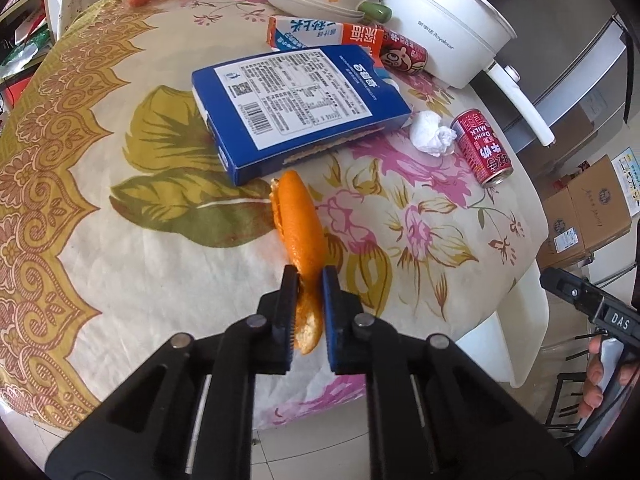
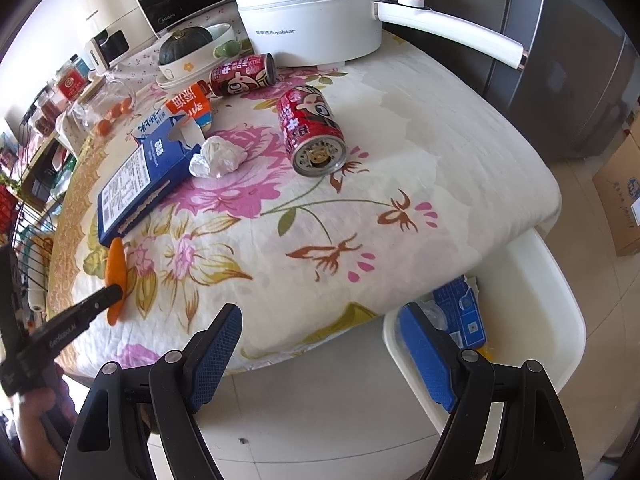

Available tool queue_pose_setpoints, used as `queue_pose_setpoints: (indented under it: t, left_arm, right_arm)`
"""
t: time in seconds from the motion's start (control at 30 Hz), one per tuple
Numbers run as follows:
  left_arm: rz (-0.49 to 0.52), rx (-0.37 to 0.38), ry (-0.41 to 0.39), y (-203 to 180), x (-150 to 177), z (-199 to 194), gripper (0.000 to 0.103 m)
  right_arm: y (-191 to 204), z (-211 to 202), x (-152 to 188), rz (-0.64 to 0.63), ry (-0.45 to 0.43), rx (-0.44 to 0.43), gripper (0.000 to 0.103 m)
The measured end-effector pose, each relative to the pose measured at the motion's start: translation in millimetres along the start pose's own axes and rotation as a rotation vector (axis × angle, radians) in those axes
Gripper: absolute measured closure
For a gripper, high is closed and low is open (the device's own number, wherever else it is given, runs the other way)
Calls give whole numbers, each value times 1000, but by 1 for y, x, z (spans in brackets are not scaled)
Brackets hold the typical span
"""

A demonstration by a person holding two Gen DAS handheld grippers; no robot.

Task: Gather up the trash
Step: 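Lift the orange peel with the left tool while the right tool grasps the white tissue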

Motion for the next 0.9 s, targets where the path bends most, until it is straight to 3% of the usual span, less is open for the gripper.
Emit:
queue_pose_setpoints:
  t: [0.43, 0.9]
  left_arm:
    - [61, 68, -104, -12, -18, -45, 90]
    - [63, 32, -138, 7, -39, -58, 90]
  right_arm:
    - [53, 17, -46, 62, -114, -123, 21]
    - [86, 63, -80, 69, -176, -168, 46]
Point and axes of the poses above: each gripper's, at about its wrist camera, not at the fingertips, and z roughly the way its jaws point, y to its left, x to its underside, the point moved 2 cm from there along z, roughly the way its jaws point, and after that the axes turned 11 degrees about x, right-handed, at the moved point
